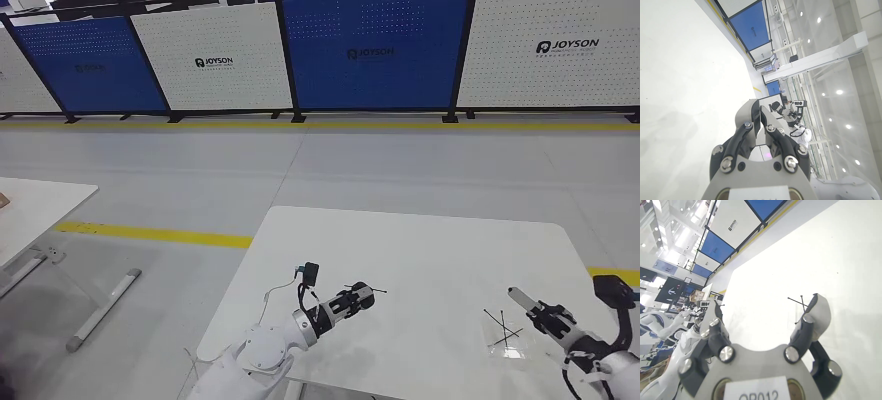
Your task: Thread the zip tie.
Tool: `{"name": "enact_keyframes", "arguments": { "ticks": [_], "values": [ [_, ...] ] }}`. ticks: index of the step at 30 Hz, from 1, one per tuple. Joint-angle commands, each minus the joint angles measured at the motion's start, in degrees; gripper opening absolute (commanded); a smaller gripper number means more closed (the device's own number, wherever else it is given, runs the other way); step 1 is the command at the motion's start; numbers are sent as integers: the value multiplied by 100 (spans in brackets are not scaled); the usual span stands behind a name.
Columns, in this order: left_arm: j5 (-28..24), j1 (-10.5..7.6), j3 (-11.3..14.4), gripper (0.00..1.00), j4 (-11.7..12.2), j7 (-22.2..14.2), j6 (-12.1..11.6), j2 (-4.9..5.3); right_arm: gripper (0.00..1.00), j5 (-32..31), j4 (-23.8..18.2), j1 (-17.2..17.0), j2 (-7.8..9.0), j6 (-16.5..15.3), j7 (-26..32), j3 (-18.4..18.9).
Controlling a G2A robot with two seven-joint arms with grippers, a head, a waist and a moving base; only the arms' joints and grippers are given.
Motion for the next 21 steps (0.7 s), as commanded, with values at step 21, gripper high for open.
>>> {"name": "enact_keyframes", "arguments": {
  "ticks": [21],
  "values": [
    [0,0,0,0,0,0,0,0,100,-1901,30,538,229,-416,1883,-235]
  ]
}}
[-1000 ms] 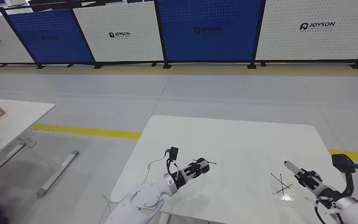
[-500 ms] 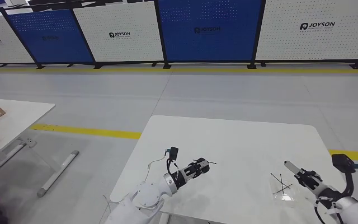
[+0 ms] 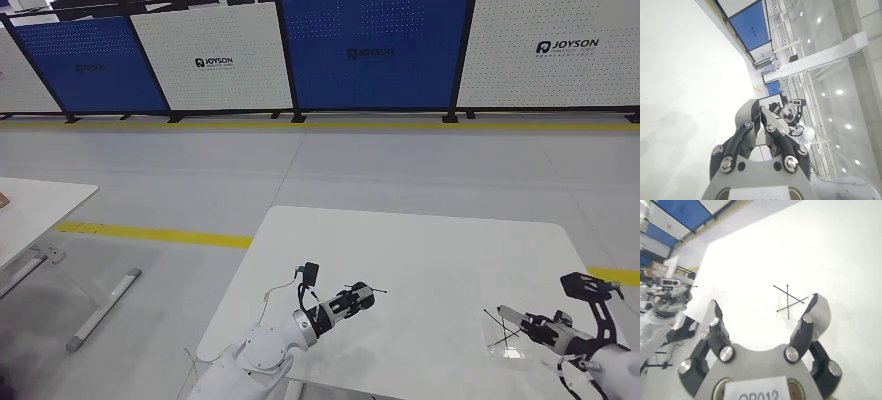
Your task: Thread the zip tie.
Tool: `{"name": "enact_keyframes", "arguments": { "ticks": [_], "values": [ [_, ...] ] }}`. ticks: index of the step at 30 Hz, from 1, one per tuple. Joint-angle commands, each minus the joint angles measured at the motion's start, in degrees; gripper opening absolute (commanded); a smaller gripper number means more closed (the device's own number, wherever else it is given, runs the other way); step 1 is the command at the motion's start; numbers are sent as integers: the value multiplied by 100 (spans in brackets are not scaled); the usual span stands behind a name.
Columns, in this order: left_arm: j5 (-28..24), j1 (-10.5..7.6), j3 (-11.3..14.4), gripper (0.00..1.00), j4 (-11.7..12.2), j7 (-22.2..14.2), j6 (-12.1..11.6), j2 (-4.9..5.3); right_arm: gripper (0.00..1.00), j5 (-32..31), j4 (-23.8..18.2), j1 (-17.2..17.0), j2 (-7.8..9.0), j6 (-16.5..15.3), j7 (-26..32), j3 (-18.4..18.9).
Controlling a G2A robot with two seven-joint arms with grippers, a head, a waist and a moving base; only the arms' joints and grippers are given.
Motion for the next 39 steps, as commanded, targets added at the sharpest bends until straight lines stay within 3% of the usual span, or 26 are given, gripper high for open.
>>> {"name": "enact_keyframes", "arguments": {
  "ticks": [1,12,13,16,22,24,36,39],
  "values": [
    [0,0,0,0,0,0,0,0,100,-129,1,27,9,-17,72,-12],
    [0,0,0,0,0,0,0,0,100,-139,14,22,9,-25,50,-17],
    [0,0,0,0,0,0,0,0,100,-107,53,22,14,-202,101,-95],
    [0,0,0,0,0,0,0,0,100,85,274,294,65,-529,746,-114],
    [0,0,0,0,0,0,0,0,100,-122,525,789,154,-465,1836,-315],
    [0,0,0,0,0,0,0,0,100,-83,643,858,199,-536,1836,-479],
    [0,0,0,0,0,0,0,0,100,-67,706,864,212,-618,1755,-529],
    [0,0,0,0,0,0,0,0,100,-19,706,987,223,-509,1709,-536]
  ]
}}
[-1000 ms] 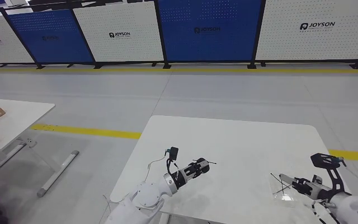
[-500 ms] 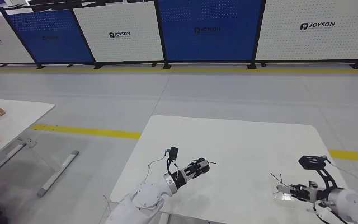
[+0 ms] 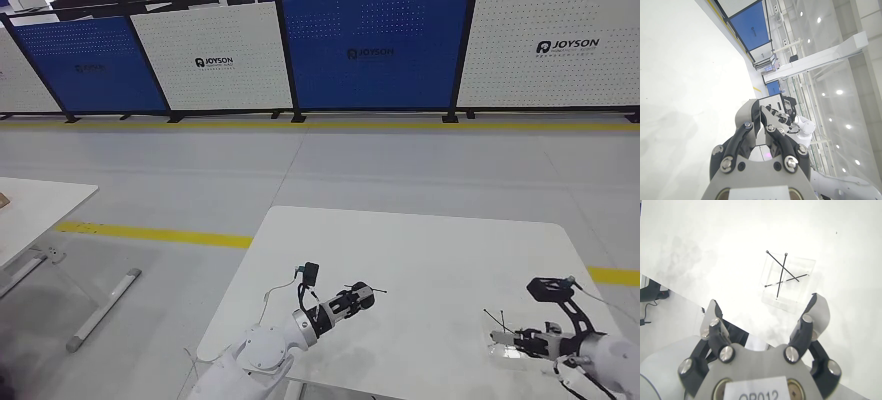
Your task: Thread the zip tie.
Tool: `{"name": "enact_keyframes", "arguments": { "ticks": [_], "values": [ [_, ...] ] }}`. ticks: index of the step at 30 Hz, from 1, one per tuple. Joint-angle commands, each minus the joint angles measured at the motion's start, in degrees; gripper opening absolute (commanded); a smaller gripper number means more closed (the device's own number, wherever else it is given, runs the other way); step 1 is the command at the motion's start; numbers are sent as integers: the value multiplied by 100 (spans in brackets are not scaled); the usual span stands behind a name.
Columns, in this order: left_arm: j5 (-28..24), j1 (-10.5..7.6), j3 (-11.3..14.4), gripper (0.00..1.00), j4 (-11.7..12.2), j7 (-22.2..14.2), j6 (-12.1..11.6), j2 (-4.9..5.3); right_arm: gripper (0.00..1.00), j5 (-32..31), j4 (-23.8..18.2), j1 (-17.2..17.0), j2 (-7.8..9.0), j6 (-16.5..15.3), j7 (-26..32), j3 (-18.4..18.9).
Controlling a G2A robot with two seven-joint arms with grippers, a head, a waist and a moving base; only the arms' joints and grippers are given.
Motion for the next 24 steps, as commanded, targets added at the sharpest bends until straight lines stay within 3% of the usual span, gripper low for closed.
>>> {"name": "enact_keyframes", "arguments": {
  "ticks": [1,4,16,24],
  "values": [
    [0,0,0,0,0,0,0,0,100,-5,-100,76,8,119,24,-32],
    [0,0,0,0,0,0,0,0,100,-306,-156,185,24,450,143,-200],
    [0,0,0,0,0,0,0,0,100,-249,-64,155,25,346,28,-240],
    [0,0,0,0,0,0,0,0,100,-438,275,556,62,460,143,-614]
  ]
}}
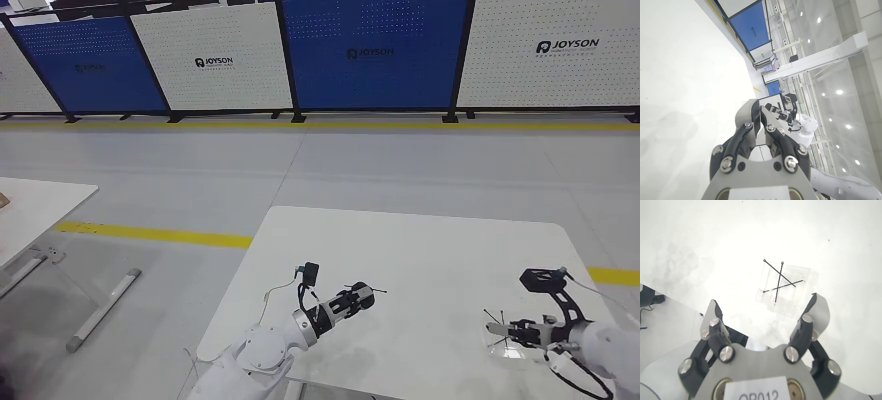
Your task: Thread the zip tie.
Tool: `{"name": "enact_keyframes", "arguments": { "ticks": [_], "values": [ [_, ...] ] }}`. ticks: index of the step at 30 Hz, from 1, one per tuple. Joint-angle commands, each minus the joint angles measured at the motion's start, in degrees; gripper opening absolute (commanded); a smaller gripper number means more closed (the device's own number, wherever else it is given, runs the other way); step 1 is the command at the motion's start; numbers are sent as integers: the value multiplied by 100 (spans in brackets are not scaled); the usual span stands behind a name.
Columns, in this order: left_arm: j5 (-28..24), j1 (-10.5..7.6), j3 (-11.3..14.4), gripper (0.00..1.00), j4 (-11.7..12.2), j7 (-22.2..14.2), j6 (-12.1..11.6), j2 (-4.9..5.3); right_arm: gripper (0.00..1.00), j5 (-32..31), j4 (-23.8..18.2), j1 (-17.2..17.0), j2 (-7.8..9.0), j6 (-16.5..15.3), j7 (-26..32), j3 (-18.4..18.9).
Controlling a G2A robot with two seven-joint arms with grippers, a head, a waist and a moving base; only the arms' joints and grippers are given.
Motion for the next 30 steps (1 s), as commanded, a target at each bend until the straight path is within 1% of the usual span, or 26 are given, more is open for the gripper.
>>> {"name": "enact_keyframes", "arguments": {
  "ticks": [1,2,3,4,5,7,8,11,12,13,14,17,21,25,27,30],
  "values": [
    [0,0,0,0,0,0,0,0,100,5,108,102,15,42,-3,-100],
    [0,0,0,0,0,0,0,0,98,14,164,132,27,36,-3,-136],
    [0,0,0,0,0,0,0,0,85,8,212,165,40,53,-3,-171],
    [0,0,0,0,0,0,0,0,83,-10,287,200,59,86,-3,-238],
    [0,0,0,0,0,0,0,0,74,-29,335,239,74,127,-3,-289],
    [0,0,0,0,0,0,0,0,70,60,434,306,100,168,-3,-377],
    [0,0,0,0,0,0,0,0,72,78,502,353,123,209,-3,-419],
    [0,0,0,0,0,0,0,0,67,119,597,434,179,310,-3,-514],
    [0,0,0,0,0,0,0,0,68,117,623,449,197,369,-3,-540],
    [0,0,0,0,0,0,0,0,64,105,633,466,214,445,-3,-562],
    [0,0,0,0,0,0,0,0,50,104,634,480,230,501,-3,-590],
    [0,0,0,0,0,0,0,0,48,148,682,523,286,618,-3,-654],
    [0,0,0,0,0,0,0,0,39,185,762,589,358,771,-3,-745],
    [0,0,0,0,0,0,0,0,40,197,904,734,422,900,-3,-965],
    [0,0,0,0,0,0,0,0,36,213,985,824,442,941,-3,-1079],
    [0,0,0,0,0,0,0,0,38,260,1138,974,471,987,-3,-1272]
  ]
}}
